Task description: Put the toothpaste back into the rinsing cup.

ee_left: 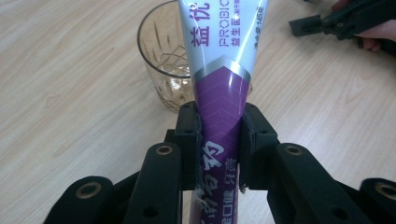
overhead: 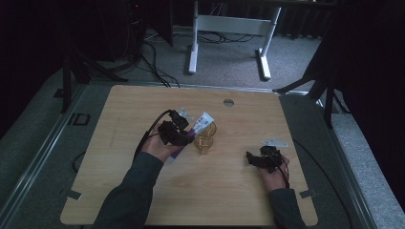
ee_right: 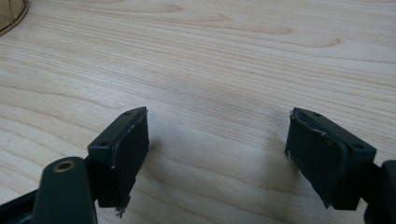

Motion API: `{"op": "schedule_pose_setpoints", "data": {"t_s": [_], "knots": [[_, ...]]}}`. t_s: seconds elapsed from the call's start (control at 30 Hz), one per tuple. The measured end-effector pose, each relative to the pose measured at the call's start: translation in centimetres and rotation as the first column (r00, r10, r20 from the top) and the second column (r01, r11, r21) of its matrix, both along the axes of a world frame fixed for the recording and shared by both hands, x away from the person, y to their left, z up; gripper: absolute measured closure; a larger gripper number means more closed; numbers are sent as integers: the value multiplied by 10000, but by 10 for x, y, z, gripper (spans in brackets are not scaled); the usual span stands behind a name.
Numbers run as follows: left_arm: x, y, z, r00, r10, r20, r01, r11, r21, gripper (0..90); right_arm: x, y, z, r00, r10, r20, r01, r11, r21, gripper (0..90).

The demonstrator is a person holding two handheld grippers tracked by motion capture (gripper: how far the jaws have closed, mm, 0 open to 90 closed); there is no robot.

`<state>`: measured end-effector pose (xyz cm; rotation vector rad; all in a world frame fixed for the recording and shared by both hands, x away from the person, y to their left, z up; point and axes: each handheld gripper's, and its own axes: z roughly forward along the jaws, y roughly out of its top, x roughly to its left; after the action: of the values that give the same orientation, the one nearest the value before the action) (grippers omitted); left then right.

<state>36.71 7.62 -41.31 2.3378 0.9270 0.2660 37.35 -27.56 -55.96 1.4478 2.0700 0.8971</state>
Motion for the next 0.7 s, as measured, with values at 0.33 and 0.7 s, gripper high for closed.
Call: {"op": "schedule_pose_setpoints", "data": {"t_s": [0.33,0.7], "knots": [[1,2,2,9997,219,136,-216,9996,-207,727,0,0,0,10000,1,9,-1,10000,-2,210],[3,7,4,9981,519,330,-508,9981,-339,727,0,0,0,10000,8,5,-8,10000,-5,210]]}}
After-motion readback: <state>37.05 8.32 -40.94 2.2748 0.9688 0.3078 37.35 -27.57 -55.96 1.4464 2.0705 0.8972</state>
